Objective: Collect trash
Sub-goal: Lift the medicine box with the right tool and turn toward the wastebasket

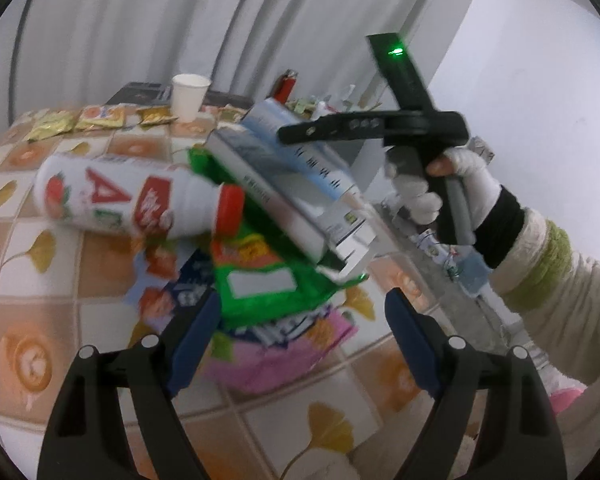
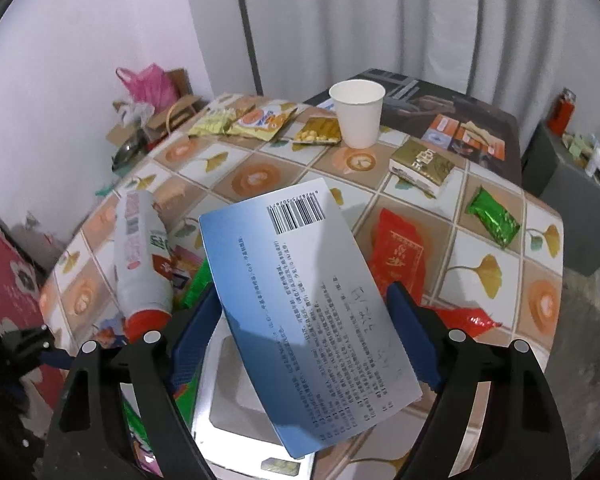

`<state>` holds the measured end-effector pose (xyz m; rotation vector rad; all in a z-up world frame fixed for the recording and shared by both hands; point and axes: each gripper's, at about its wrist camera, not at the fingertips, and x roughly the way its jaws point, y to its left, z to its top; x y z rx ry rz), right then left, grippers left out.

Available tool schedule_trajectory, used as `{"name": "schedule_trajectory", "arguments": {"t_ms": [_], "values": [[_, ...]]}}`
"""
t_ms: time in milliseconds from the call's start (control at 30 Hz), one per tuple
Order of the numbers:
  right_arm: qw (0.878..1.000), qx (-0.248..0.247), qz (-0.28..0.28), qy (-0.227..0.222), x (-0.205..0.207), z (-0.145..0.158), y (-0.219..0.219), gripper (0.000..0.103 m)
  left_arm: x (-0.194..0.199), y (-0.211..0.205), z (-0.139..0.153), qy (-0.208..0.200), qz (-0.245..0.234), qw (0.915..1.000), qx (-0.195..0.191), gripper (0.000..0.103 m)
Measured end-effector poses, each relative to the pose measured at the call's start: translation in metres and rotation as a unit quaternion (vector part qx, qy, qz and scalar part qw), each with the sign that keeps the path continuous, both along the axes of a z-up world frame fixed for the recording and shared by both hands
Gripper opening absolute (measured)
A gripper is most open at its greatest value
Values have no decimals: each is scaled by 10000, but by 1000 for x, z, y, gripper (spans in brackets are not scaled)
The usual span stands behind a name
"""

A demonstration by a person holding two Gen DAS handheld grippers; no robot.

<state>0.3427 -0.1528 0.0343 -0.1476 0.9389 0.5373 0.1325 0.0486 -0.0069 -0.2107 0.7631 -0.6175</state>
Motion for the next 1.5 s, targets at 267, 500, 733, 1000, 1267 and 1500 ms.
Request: {"name": "schedule_trajectory", "arguments": {"t_ms": [267,500,733,1000,1267,1500], "values": [[9985,452,-311,43,-14,5,-16,77,7,15,2,121,297,9992,-234,81],[9928,974,-693,117,-32,12,-46,77,17,12,6,121,332,9989,-321,80],[9816,1448,-1234,150,-57,17,-84,76,27,4,16,199,275,9977,-587,79],[9616,1829,-2040,175,-91,14,-143,76,37,-29,28,116,47,9987,-490,78],[9384,2308,-2525,480,-120,-14,-186,76,47,-60,29,254,-91,9992,-294,76],[9274,2536,-2683,597,-133,-30,-197,76,106,-98,60,263,-345,9990,94,76]]}}
